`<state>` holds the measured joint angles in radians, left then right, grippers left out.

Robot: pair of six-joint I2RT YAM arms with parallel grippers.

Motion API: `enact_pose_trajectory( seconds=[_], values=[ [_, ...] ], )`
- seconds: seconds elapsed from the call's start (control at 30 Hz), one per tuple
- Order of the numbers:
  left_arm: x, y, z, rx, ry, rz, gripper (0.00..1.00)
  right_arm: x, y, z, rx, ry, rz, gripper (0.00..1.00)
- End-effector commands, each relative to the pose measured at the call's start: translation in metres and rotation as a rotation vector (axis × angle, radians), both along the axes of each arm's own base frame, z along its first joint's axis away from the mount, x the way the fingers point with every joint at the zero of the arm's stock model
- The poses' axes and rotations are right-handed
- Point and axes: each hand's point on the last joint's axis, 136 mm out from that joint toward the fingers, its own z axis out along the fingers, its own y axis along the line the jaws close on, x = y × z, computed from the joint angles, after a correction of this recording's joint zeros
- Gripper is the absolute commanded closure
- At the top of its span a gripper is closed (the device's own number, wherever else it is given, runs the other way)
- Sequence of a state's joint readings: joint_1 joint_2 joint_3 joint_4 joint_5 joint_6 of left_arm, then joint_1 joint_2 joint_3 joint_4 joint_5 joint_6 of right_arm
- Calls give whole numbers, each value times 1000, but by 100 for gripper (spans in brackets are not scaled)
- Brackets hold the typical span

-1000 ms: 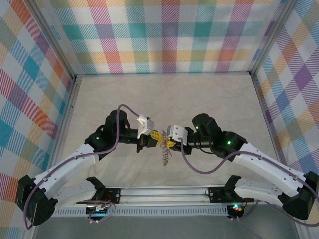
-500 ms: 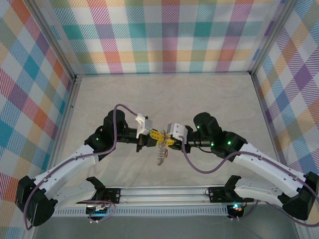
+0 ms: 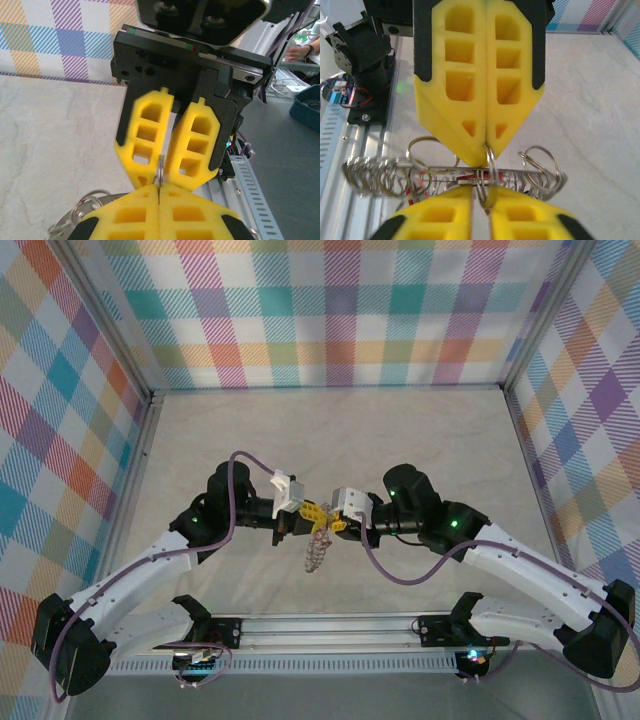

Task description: Put the keys on the keyring

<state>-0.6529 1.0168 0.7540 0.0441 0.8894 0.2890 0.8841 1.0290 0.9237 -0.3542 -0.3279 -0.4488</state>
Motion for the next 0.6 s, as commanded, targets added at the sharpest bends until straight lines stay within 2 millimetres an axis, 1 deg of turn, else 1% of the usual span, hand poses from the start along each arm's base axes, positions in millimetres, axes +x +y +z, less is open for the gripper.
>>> enact_pose_trajectory(
  seconds=[0.0,0.23,0.43,0.57],
  values=[
    [-7,3,6,-17,-60,-21,100,2,7,27,77,-49,14,80],
    [-11,2,5,-19,-59,-49,100,2,6,28,80,-48,10,85],
    [-11,0,8,-9,-71,-69,100,1,9,30,96,-39,20,85],
    [-11,0,7,6,-77,-75,100,-2,11,32,104,-30,37,89]
  ],
)
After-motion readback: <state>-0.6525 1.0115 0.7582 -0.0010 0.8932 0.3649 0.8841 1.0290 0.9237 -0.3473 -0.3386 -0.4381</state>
